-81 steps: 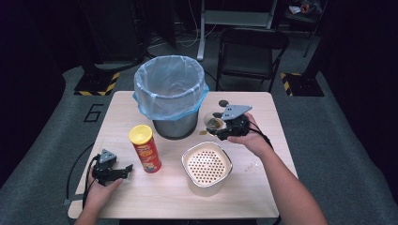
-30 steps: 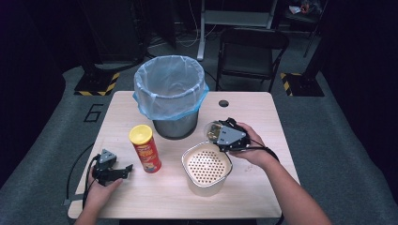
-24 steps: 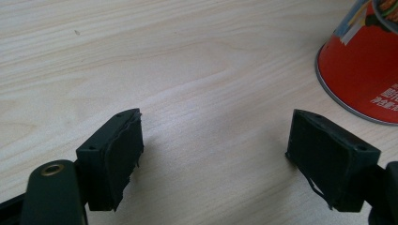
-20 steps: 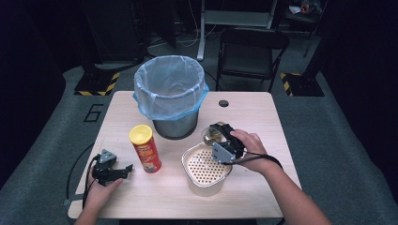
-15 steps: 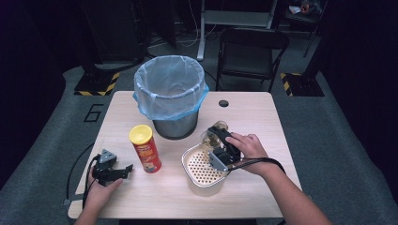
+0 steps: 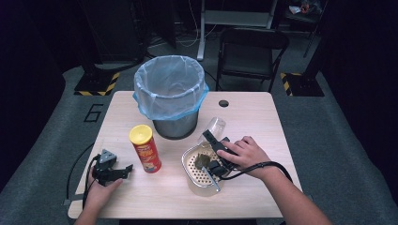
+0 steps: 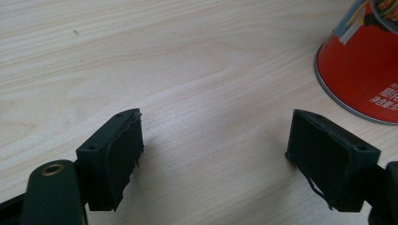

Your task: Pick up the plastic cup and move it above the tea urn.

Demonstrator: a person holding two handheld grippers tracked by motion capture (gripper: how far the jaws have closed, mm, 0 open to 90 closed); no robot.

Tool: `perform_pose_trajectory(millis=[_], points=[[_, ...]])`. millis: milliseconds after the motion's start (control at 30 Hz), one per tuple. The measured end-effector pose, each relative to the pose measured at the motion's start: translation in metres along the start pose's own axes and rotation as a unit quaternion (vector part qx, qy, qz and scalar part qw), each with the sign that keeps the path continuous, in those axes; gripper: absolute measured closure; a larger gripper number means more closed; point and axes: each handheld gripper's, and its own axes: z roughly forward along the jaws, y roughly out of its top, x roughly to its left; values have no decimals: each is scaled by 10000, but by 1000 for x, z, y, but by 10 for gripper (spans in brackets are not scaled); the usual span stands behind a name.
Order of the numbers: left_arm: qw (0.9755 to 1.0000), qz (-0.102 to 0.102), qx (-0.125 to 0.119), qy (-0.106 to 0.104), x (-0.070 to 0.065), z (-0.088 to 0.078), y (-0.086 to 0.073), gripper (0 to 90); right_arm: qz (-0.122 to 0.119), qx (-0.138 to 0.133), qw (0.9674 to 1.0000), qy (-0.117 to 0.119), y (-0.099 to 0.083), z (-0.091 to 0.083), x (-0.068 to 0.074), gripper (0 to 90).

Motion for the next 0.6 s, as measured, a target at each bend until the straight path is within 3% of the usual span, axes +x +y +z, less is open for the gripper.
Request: perform_pose_trajectory(millis=[267,467,600], points=[[10000,-3,-3,-1,0,0,0,182,-151,-59,9997,-193,2,-5,-6,361],[10000,-1,-2,1,0,0,0,182,-231,-105,9995,-164,3,-6,-9,360],[10000,-2,-2,0,0,0,0,182,-157,-130,9997,-131,3,-6,-8,359]])
